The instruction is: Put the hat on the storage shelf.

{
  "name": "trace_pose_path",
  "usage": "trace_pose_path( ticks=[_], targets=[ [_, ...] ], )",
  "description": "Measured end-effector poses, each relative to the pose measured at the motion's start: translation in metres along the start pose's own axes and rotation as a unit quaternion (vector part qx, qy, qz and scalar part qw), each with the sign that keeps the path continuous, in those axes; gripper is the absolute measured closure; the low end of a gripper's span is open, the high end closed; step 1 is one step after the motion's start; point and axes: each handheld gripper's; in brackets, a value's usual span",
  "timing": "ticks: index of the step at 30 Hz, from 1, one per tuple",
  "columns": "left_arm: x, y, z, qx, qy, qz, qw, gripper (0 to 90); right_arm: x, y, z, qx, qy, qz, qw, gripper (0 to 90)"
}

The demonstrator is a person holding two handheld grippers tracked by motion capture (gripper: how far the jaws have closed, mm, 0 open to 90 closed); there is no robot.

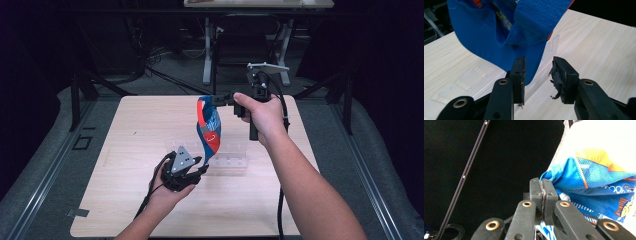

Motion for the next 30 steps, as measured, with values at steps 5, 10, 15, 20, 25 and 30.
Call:
trace_pose_path(
  ticks=[5, 10, 15, 20, 25, 30],
  targets=[
    [0.003, 0.007, 0.002, 0.0, -0.005, 0.003, 1.0, 68.5, 0.0, 0.001, 0.0, -0.001, 0.0, 0.0, 1.0, 89.4],
    [0.003, 0.012, 0.002, -0.001, -0.007, 0.01, 0.9999, 73.9, 0.0, 0.001, -0.001, -0.001, -0.001, -0.002, 1.0, 89.4],
    [0.003, 0.012, 0.001, 0.003, 0.012, 0.015, 0.9998, 84.7, -0.001, 0.001, -0.001, -0.001, -0.002, -0.001, 1.0, 89.4],
    [-0.003, 0.006, 0.0, 0.004, 0.021, 0.027, 0.9994, 87.6, -0.001, 0.002, -0.001, -0.001, -0.003, -0.001, 1.0, 89.4],
    [-0.014, 0.003, -0.005, 0.01, 0.004, 0.024, 0.9996, 88.3, -0.001, 0.003, -0.001, -0.002, -0.002, -0.001, 1.0, 89.4],
    [-0.018, 0.005, -0.008, 0.006, -0.002, 0.015, 0.9999, 88.4, 0.0, 0.007, -0.002, -0.007, -0.001, -0.002, 1.0, 89.3]
  ],
)
Point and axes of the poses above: each handheld gripper's, and its own axes: y roughly forward along the jaws, z roughly out of its top, x roughly to its right, and after that the axes turned 12 degrees about z, right-handed
